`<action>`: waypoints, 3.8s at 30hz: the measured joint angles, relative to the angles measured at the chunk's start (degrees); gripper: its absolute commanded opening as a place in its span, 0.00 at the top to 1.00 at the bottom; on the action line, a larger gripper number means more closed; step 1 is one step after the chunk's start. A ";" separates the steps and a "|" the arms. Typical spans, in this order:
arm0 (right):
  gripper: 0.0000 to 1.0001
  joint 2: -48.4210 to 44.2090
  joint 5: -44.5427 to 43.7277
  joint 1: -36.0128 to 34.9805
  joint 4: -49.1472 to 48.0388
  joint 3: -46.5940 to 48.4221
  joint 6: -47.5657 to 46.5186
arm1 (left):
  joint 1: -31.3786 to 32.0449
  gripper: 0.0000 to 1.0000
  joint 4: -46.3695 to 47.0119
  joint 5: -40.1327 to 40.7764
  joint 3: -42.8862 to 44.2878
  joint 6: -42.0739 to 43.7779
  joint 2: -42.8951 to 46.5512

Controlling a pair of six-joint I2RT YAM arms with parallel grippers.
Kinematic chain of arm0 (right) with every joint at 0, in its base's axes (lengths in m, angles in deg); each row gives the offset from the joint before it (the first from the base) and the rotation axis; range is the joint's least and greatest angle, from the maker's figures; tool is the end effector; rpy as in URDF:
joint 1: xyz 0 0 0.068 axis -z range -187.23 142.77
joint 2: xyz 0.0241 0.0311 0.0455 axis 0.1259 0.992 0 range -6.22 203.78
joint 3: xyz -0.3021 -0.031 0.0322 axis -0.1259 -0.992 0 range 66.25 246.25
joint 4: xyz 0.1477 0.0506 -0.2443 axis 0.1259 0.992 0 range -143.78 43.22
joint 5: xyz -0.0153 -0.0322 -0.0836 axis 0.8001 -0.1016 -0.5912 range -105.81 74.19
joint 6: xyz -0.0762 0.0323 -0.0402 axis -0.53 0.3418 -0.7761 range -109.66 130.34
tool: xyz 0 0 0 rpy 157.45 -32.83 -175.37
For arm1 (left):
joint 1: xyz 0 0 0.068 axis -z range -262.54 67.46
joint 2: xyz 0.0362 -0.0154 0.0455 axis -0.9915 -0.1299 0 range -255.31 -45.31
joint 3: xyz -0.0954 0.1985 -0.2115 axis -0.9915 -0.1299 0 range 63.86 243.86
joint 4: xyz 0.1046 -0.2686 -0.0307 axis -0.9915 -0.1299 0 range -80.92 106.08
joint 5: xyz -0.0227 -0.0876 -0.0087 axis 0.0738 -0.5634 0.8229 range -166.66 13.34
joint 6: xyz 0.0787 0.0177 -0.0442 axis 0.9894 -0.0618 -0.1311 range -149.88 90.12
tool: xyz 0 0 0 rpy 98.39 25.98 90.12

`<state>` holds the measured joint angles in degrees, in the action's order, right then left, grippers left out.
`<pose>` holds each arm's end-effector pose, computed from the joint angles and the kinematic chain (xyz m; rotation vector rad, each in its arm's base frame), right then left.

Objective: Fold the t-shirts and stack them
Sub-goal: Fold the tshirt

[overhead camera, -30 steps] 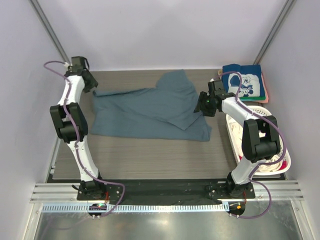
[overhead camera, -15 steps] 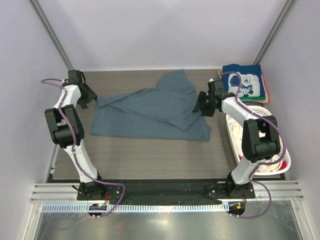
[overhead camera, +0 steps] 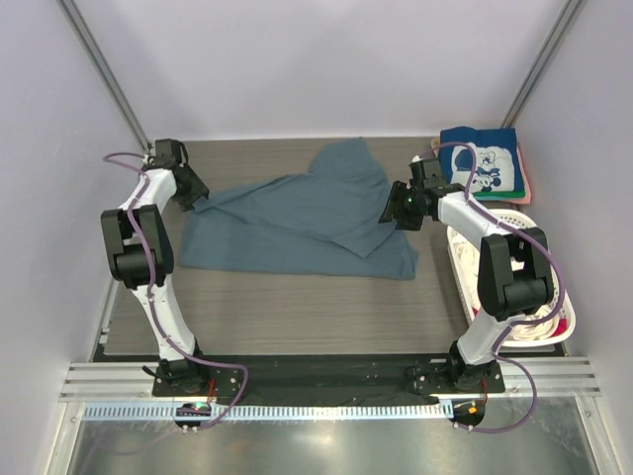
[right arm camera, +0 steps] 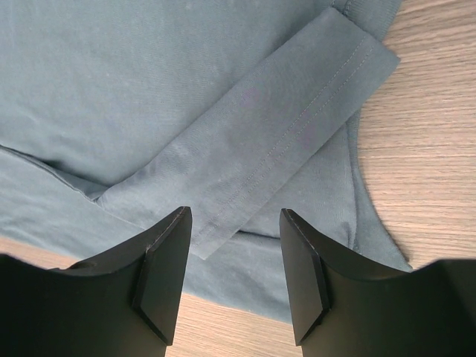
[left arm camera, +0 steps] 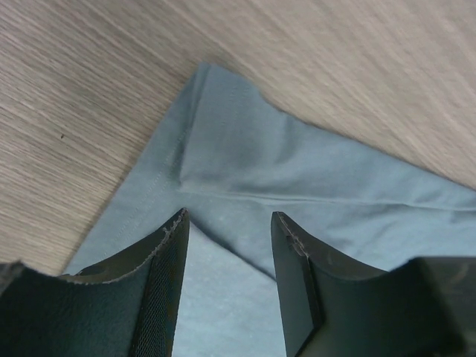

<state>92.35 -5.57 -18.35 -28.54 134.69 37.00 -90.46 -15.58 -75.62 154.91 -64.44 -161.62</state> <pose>0.4100 0.0955 0.1937 0.2780 2.5709 0.4800 0.5066 0.0720 0.1858 -0.9381 2.3942 -0.1532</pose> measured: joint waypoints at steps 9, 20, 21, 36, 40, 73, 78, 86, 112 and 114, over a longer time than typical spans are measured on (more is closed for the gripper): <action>0.44 0.07 0.04 0.00 -0.02 0.00 -0.02 | -0.09 0.43 0.20 0.02 0.00 -0.81 -2.99; 0.44 0.11 0.22 0.00 -0.39 0.00 -0.04 | -0.11 0.63 1.60 0.46 1.14 -1.29 -5.97; 0.44 0.11 0.24 0.00 -0.39 0.00 -0.04 | -0.11 0.67 1.60 0.50 1.22 -1.29 -6.05; 0.45 1.49 0.42 0.00 -0.61 -0.07 -0.04 | -1.29 0.95 -1.01 2.34 17.05 -3.15 -10.25; 0.44 2.60 0.81 0.00 -0.61 0.17 -0.02 | -3.34 0.40 -2.86 0.44 29.22 -4.50 -16.70; 0.33 66.51 -3.69 1.68 -17.64 82.64 2.75 | -6.84 0.23 4.98 -15.63 29.57 -4.02 -25.11; 0.36 68.59 -7.56 2.58 -21.70 83.78 5.20 | -6.84 0.23 5.20 -15.82 29.57 -4.44 -25.18; 0.41 71.34 -7.98 2.21 -25.68 85.94 8.81 | -6.86 0.25 6.29 -15.82 28.02 -5.11 -24.63; 0.99 71.30 -2.40 -0.70 -24.68 83.91 10.93 | -6.34 0.47 3.67 -15.80 25.42 -3.58 -22.82; 0.99 71.04 -1.99 -0.66 -25.77 83.03 11.06 | -6.21 0.58 3.26 -15.69 25.42 -3.21 -22.93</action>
<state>163.38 -7.55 -19.00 -54.31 217.73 48.06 -96.67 -12.33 -91.32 180.33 -67.66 -184.55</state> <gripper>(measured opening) 0.030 0.502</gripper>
